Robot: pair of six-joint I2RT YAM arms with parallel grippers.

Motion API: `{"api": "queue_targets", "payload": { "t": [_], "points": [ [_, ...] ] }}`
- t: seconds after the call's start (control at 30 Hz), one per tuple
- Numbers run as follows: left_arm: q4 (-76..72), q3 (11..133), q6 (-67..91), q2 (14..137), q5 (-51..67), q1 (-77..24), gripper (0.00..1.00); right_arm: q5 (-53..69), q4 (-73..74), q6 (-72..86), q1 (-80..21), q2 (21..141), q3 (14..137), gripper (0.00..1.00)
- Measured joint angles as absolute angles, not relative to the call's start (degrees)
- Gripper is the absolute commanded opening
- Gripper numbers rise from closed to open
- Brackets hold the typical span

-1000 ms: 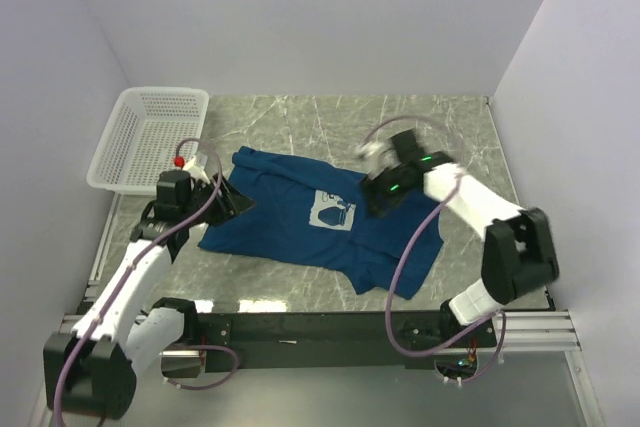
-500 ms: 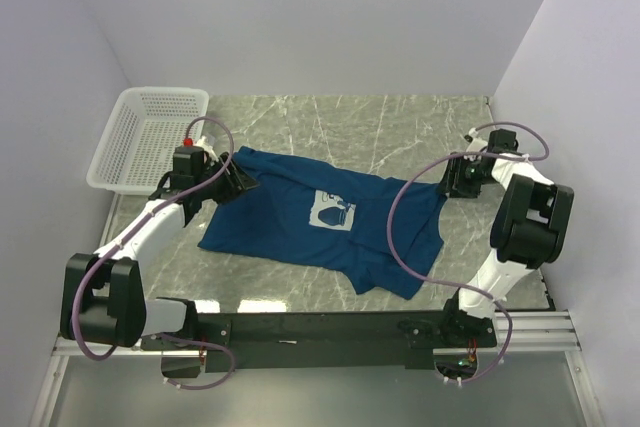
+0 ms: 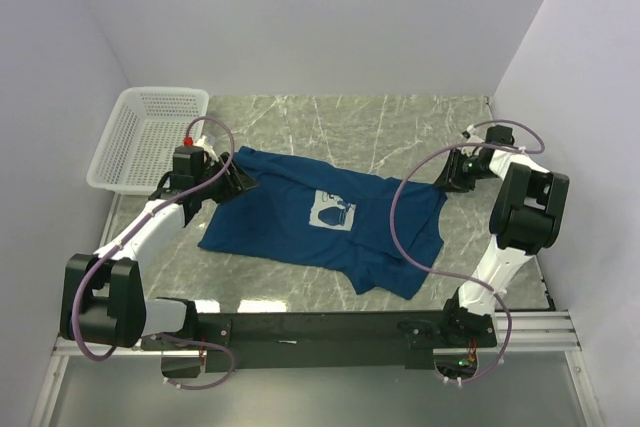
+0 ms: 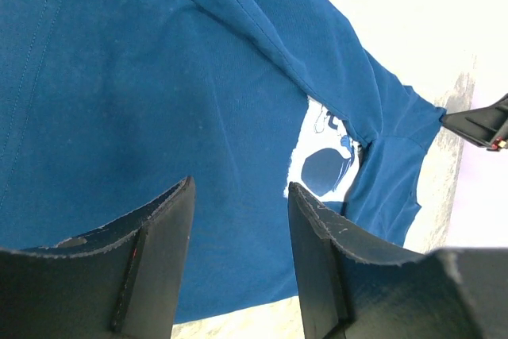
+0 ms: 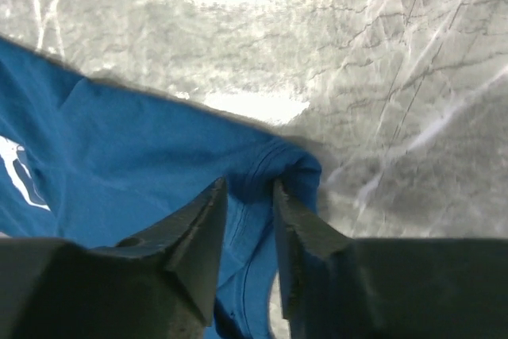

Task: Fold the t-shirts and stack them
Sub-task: Fold the tshirt

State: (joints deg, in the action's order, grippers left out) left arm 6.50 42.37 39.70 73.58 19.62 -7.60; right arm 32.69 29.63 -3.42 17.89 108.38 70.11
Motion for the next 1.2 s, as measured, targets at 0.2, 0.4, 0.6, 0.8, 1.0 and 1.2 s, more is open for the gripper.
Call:
{"api": "queue_targets", "payload": {
  "t": [0.2,0.4,0.6,0.8,1.0,1.2],
  "points": [
    [6.70,42.37,39.66,73.58,19.57,-7.60,0.56,33.58,30.46,-3.51,18.17,111.35,70.61,0.08],
    [6.79,42.37,39.62,73.58,19.33,-7.60,0.56,33.56,30.68,-3.70,20.78,111.22,70.59,0.00],
    [6.79,42.76,39.64,74.13,19.07,-7.60,0.56,33.45,30.87,-4.38,22.41,110.02,70.54,0.00],
    [7.11,48.12,39.55,80.16,18.02,-7.60,0.52,32.86,30.89,-4.78,22.44,110.02,70.65,0.00],
    [7.60,55.40,38.57,89.56,15.44,-7.75,0.49,30.09,31.88,-5.56,22.85,111.72,75.64,0.00],
    [8.86,61.65,38.41,97.19,12.21,-9.76,0.49,27.05,32.42,-6.55,23.86,117.16,84.73,0.00]
  ]
}}
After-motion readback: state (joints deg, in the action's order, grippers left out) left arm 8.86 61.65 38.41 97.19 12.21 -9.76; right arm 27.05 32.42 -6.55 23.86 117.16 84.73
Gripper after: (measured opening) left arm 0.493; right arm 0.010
